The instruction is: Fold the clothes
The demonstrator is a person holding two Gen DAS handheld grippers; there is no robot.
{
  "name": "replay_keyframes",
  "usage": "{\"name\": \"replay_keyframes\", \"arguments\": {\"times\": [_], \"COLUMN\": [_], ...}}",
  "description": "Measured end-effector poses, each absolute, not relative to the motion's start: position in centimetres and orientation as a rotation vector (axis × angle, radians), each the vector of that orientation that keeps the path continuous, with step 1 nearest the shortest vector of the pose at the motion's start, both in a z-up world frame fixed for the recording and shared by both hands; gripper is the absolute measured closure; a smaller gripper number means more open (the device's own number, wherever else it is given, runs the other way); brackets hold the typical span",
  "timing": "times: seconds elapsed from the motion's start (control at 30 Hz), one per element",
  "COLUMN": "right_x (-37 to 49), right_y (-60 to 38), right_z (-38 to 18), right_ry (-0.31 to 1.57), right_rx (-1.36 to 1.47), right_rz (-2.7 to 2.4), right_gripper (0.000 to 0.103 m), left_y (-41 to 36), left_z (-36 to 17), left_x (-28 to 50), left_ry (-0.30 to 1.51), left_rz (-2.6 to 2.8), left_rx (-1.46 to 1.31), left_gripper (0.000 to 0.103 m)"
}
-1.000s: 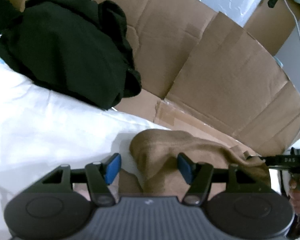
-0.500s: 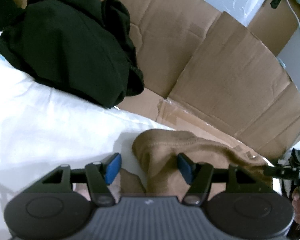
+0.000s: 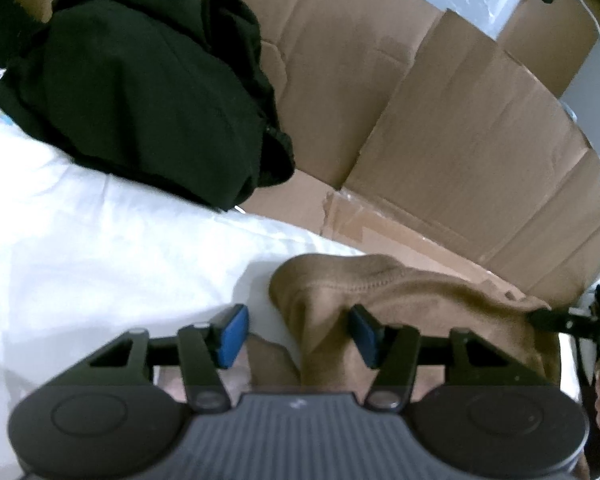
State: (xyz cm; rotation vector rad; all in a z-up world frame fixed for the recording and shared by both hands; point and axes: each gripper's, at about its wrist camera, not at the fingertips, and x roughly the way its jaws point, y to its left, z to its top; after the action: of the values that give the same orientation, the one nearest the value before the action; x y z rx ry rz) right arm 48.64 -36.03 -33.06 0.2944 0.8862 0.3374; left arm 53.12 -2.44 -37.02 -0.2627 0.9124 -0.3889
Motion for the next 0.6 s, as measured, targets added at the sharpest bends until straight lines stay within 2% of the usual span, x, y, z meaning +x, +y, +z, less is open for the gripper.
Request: {"name": "replay_keyframes", "arguments": {"times": [0.6], "right_x": [50.1], "right_y": [-36.0], "right_z": [-34.6], "right_ry": [0.972], "right_rx": [0.327], "right_rz": [0.346], "right_gripper": [0.046], "left_y": [-2.1], "left_z": [-37.3], "left_x": [53.2], "left_ry": [0.911], "left_rz": [-0.409], "left_rx": [-0.266], "left_gripper": [0.044]}}
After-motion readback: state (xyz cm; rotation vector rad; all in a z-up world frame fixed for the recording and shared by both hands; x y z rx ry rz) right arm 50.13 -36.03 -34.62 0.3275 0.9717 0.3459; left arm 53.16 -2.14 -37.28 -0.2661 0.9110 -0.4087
